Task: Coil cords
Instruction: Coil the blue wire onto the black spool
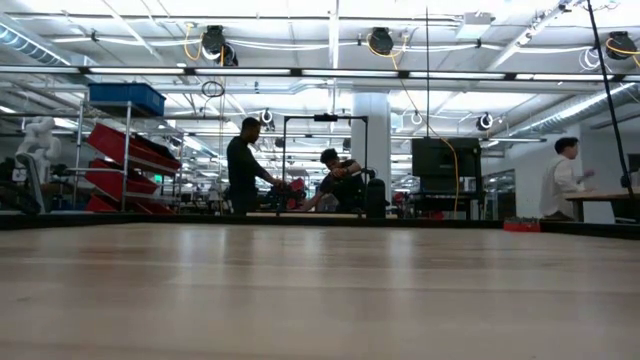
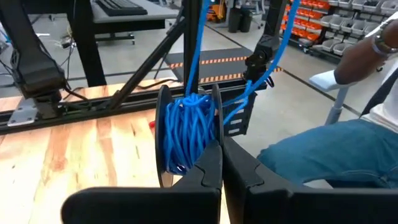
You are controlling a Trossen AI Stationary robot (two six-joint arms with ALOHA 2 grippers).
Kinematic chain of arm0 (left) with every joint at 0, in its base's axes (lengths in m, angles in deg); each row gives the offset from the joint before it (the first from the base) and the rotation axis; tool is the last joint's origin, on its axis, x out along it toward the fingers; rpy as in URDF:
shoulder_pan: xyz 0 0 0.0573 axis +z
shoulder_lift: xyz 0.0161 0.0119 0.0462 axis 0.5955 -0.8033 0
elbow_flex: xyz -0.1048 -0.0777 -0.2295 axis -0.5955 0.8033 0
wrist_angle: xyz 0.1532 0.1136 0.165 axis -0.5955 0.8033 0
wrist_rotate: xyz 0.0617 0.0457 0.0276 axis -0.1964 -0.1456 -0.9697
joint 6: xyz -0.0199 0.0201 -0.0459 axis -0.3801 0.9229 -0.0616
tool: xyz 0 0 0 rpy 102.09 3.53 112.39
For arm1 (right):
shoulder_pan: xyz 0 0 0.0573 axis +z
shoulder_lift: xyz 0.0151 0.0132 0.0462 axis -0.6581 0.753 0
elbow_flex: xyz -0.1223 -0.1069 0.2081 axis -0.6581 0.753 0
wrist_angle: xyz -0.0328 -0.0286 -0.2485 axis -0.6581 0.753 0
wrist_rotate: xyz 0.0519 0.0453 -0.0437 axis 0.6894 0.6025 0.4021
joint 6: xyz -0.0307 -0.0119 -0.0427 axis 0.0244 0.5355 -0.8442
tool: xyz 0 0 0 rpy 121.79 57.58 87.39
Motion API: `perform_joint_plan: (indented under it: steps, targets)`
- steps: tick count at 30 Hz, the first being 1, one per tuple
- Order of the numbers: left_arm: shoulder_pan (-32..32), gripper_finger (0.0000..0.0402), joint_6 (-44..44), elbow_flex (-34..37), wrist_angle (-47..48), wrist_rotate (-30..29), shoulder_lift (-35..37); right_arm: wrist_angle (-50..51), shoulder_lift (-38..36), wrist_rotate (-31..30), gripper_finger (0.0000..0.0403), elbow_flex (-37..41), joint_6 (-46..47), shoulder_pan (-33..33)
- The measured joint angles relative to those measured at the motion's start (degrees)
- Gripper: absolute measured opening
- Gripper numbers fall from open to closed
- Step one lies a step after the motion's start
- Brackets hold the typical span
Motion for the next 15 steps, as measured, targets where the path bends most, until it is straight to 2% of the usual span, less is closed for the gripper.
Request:
perform_joint_plan:
  steps: [15]
  targets:
    - [-0.01, 0.0000, 0.23, -0.09, -3.91, 2.27, -2.03, -7.95, 0.00, -0.37, 0.0000, 0.00, 5.96, -3.63]
